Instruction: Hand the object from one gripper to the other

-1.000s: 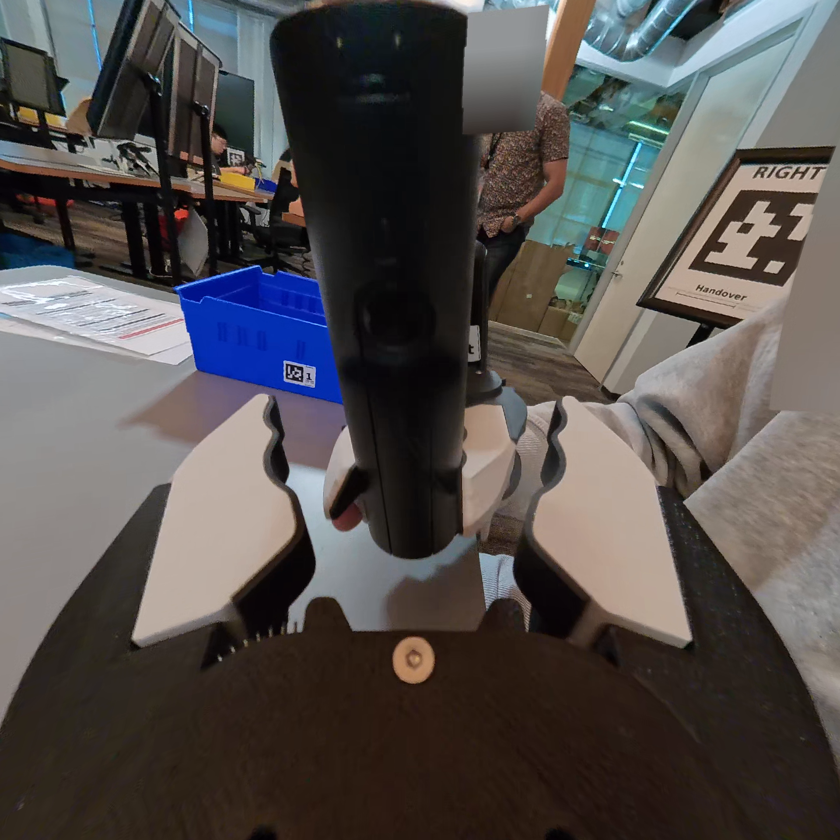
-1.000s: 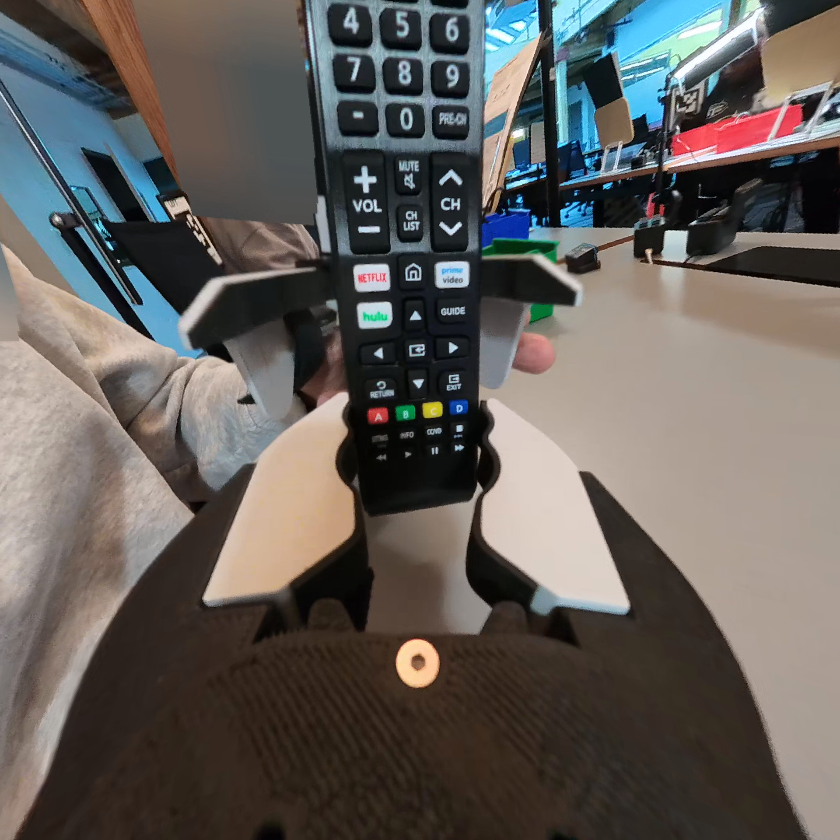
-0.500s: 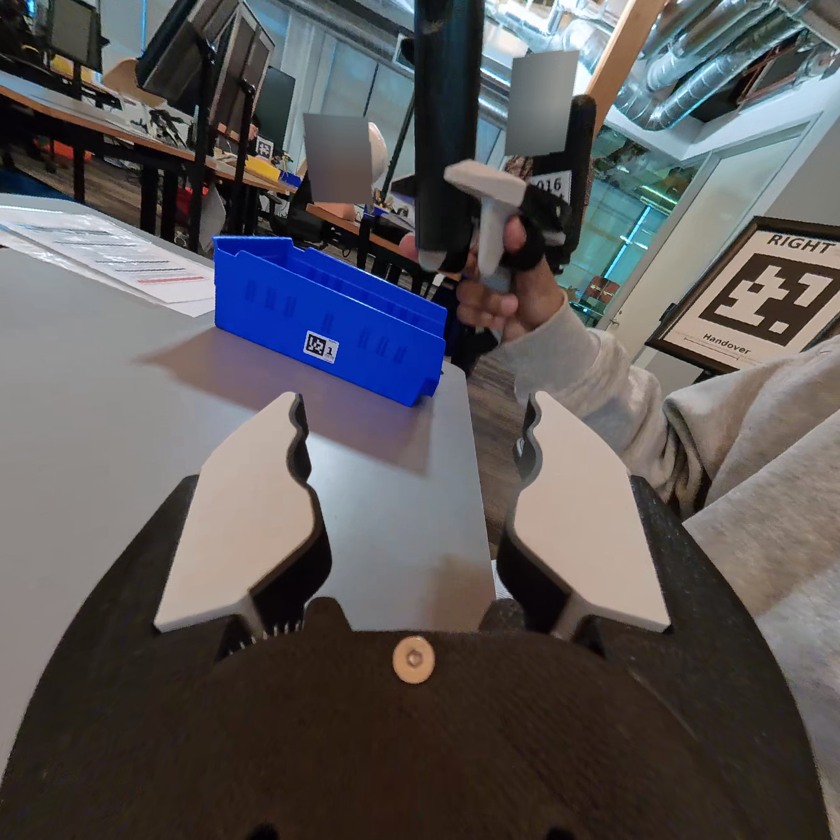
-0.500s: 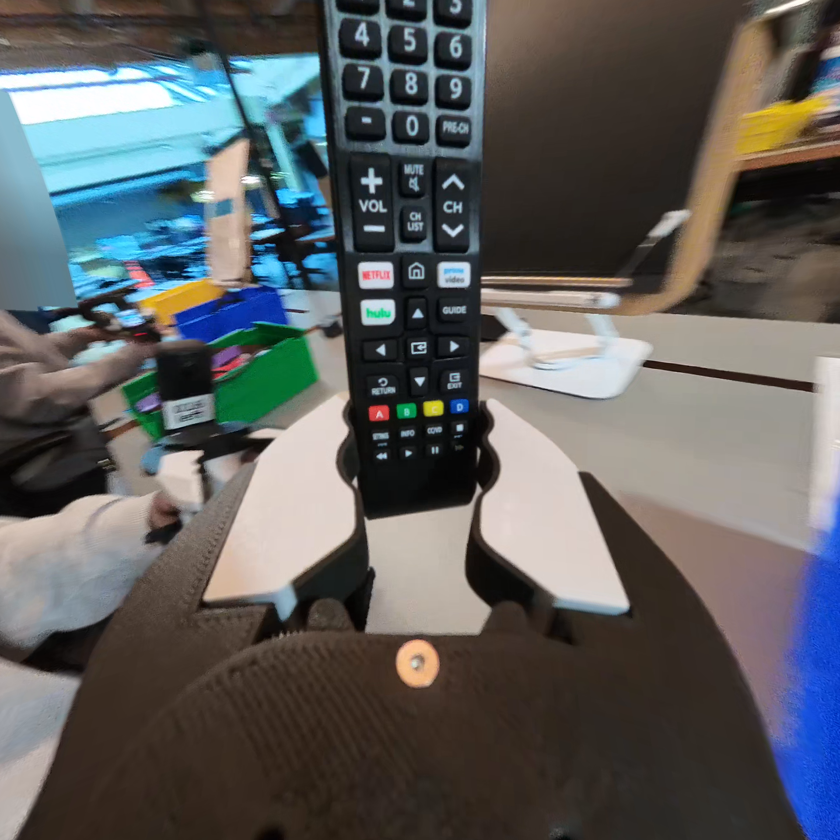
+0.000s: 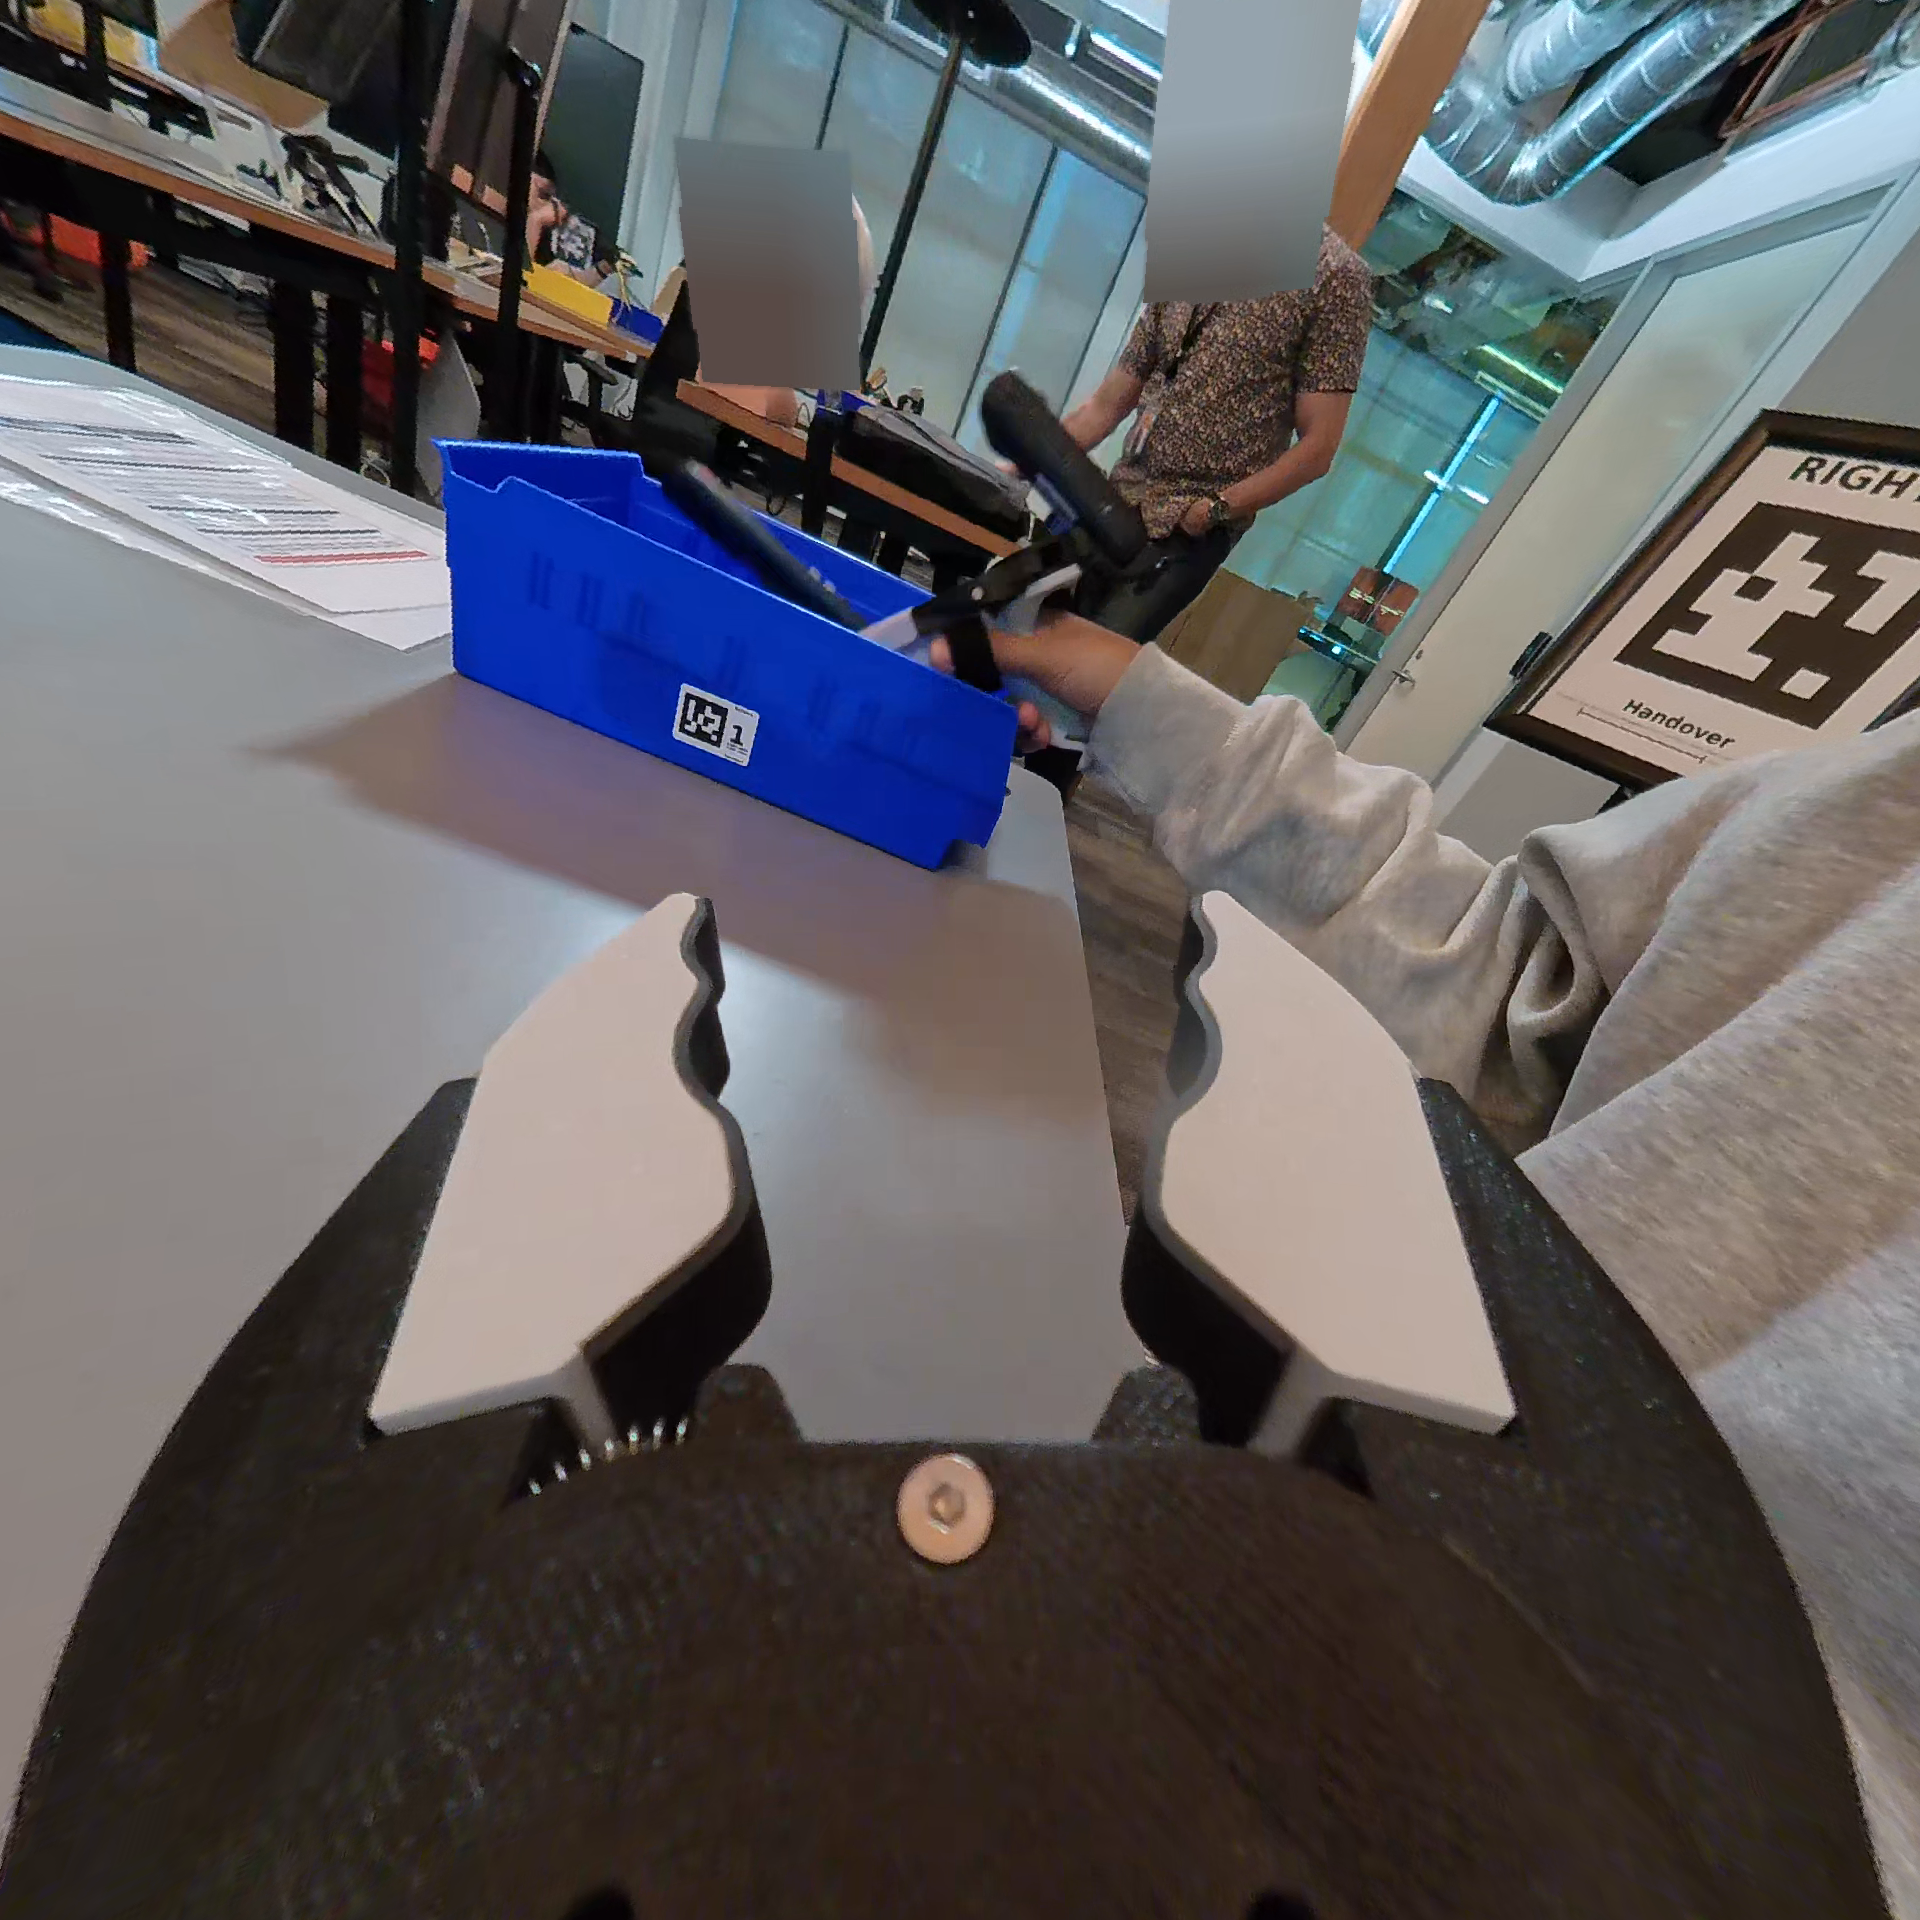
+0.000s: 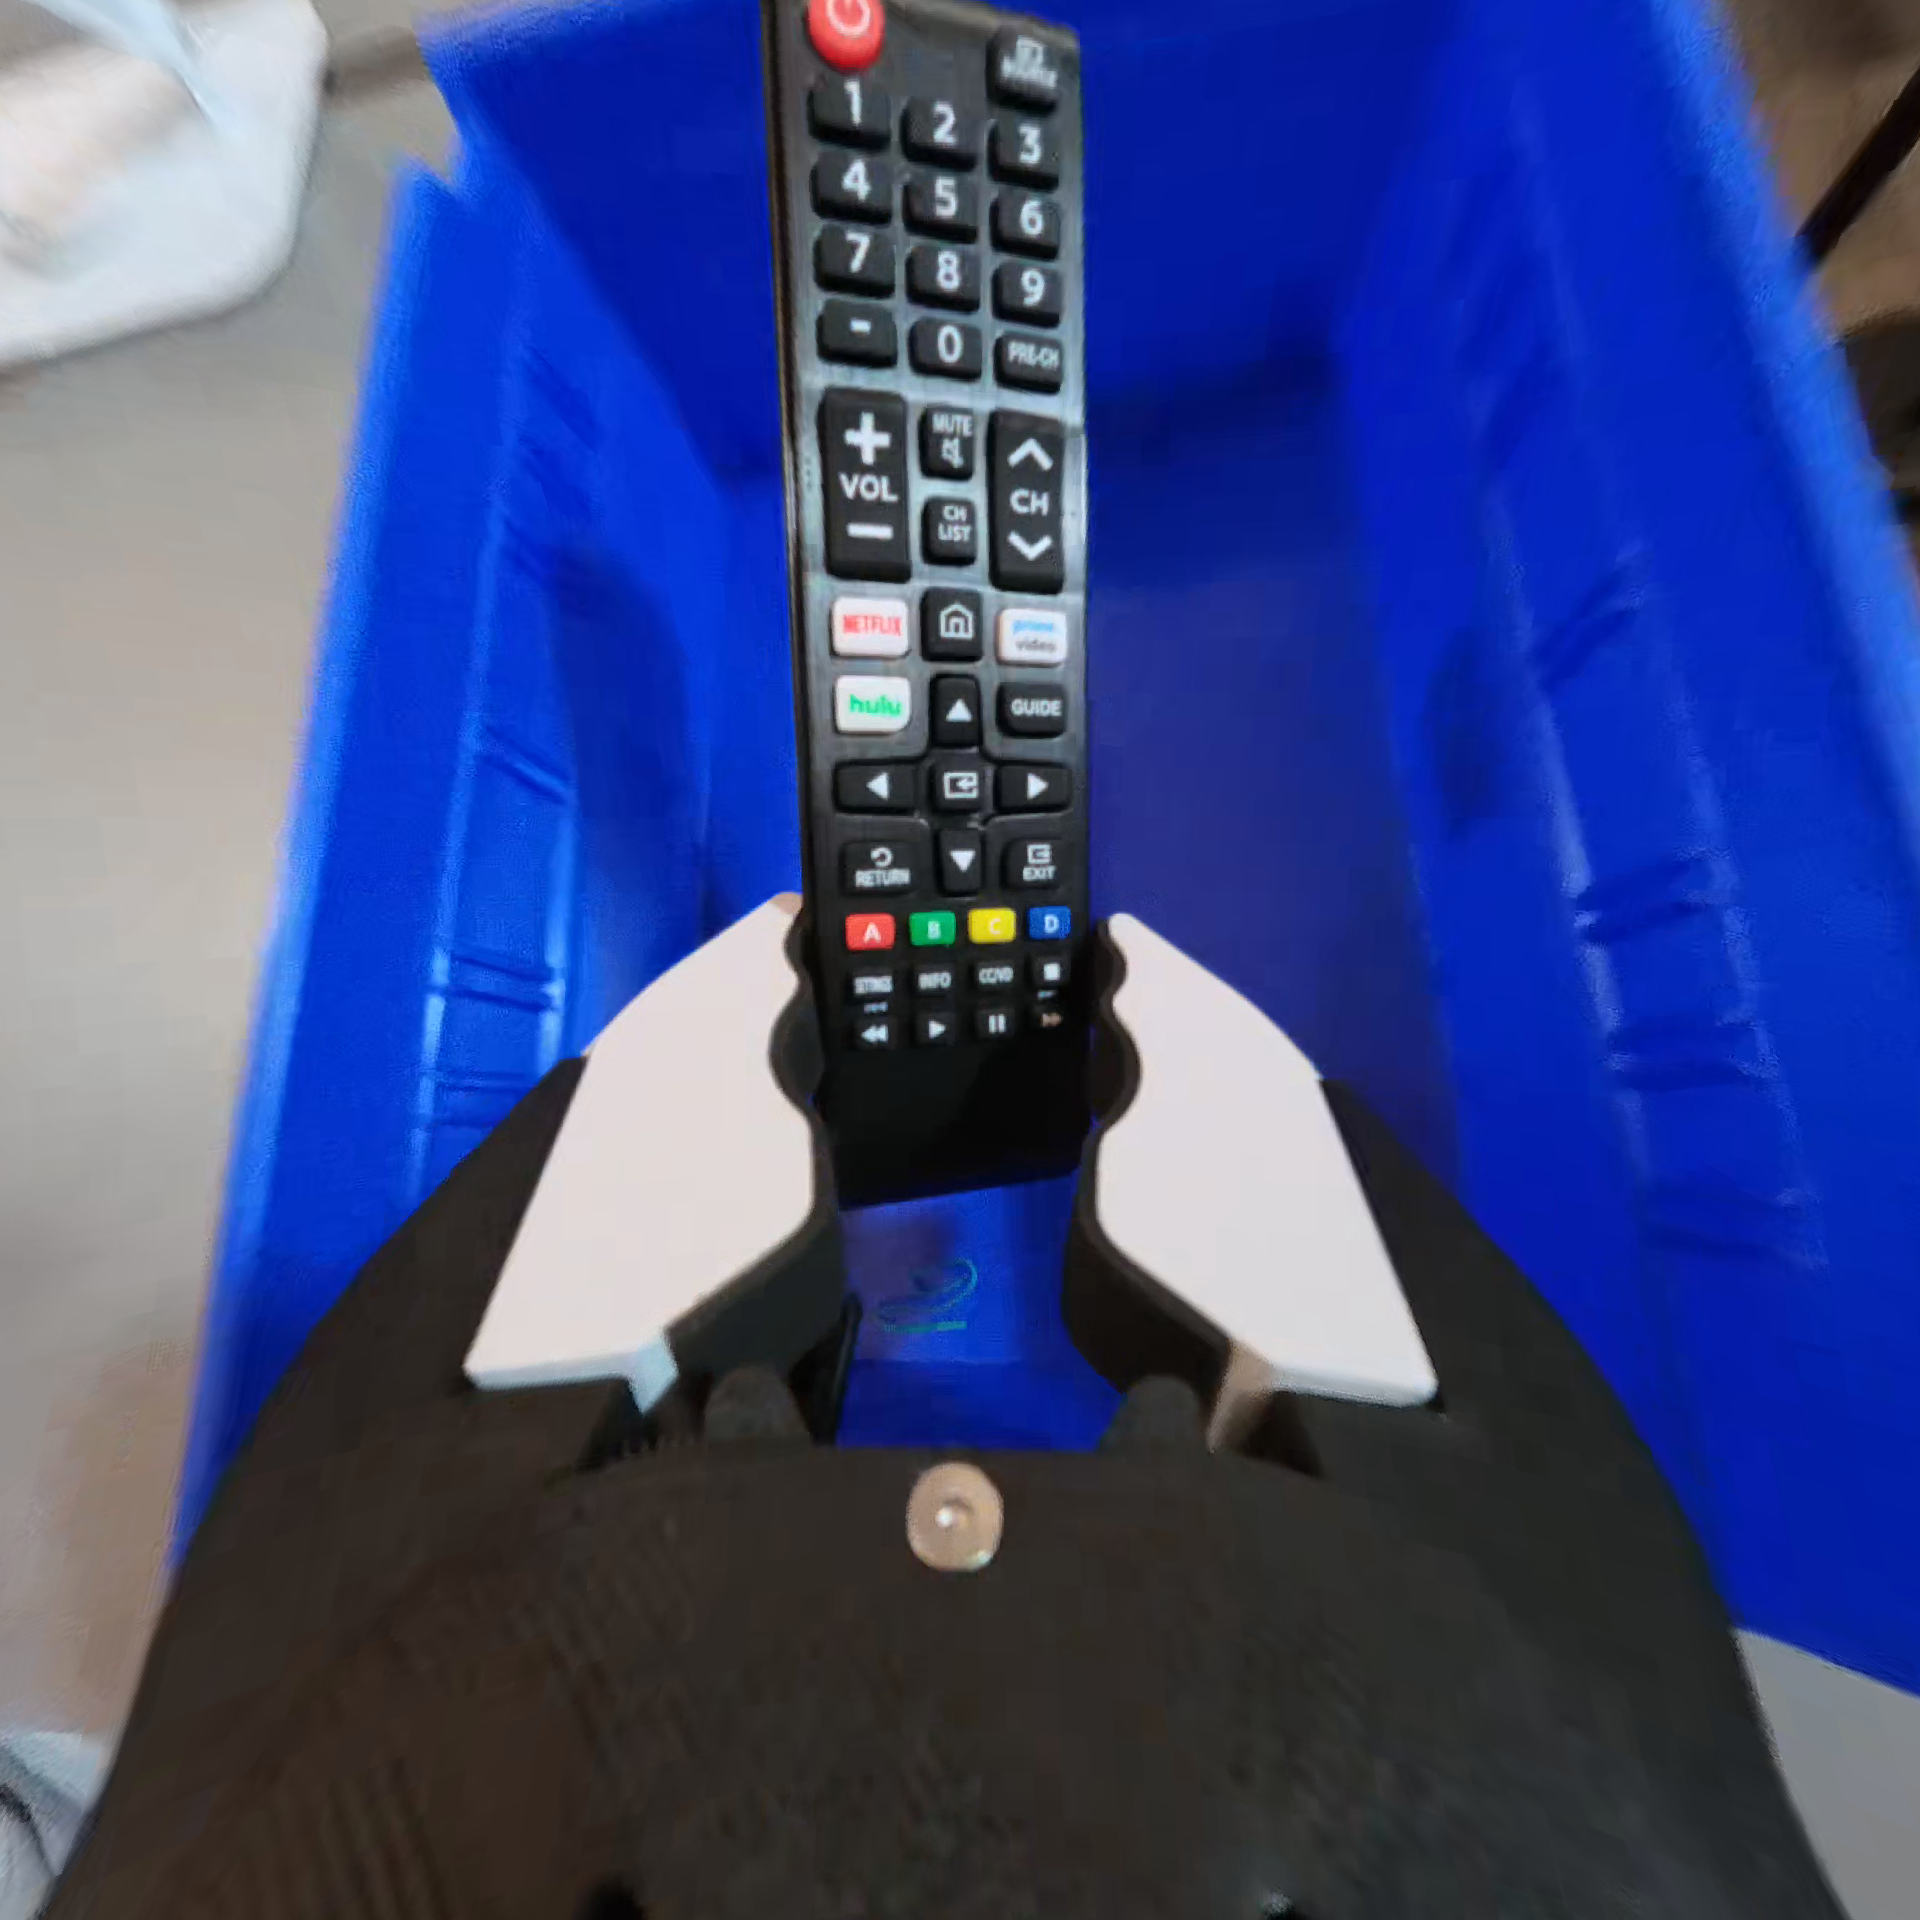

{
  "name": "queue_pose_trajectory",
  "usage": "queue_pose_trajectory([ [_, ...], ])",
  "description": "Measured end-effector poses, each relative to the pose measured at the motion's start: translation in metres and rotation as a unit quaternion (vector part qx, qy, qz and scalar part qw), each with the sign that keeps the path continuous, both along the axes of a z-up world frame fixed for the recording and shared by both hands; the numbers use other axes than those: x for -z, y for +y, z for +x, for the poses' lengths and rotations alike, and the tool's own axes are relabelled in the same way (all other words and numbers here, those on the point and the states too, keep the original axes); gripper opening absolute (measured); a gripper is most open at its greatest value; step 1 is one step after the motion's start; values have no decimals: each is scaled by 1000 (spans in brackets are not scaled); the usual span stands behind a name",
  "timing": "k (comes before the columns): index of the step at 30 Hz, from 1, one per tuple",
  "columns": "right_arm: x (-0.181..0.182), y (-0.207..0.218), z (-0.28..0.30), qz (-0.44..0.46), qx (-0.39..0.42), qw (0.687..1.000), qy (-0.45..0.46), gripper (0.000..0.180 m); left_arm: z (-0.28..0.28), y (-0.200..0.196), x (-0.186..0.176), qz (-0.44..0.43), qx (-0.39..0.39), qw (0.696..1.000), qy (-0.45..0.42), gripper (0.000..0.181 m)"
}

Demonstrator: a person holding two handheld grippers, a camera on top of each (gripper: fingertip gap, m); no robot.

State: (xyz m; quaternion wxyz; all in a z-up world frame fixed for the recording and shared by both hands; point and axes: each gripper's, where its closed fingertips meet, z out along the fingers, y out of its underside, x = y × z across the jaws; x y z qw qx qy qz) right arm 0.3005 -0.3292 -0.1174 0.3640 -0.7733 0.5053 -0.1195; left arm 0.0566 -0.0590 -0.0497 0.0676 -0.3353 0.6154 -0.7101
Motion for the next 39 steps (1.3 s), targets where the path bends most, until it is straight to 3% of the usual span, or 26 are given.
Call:
queue_pose_trajectory([
  [4,39,3,-9,-104,-30,992,62,51,0,-1,2,1,3,1000,3,85],
  [7,48,-1,-12,-173,-37,982,71,50,-1,-1,2,0,4,1000,3,85],
  [16,52,-2,-19,-183,-51,977,97,57,0,0,4,-1,2,1000,6,84],
  [21,26,-9,-18,-152,-44,984,80,58,1,0,7,3,3,1000,9,84],
  [25,-43,-11,-7,-113,-15,993,-35,57,2,1,9,5,1,1000,11,84],
  [29,-122,43,-30,-17,-69,984,-162,43,4,2,10,9,-6,1000,10,84],
  [33,-147,142,-89,63,-211,951,-218,31,8,9,10,23,-28,999,9,80],
  [36,-127,229,-154,192,-323,906,-196,20,13,25,1,41,-60,997,7,70],
  [39,-50,290,-218,234,-396,884,-86,16,15,64,-32,80,-95,992,7,58],
])
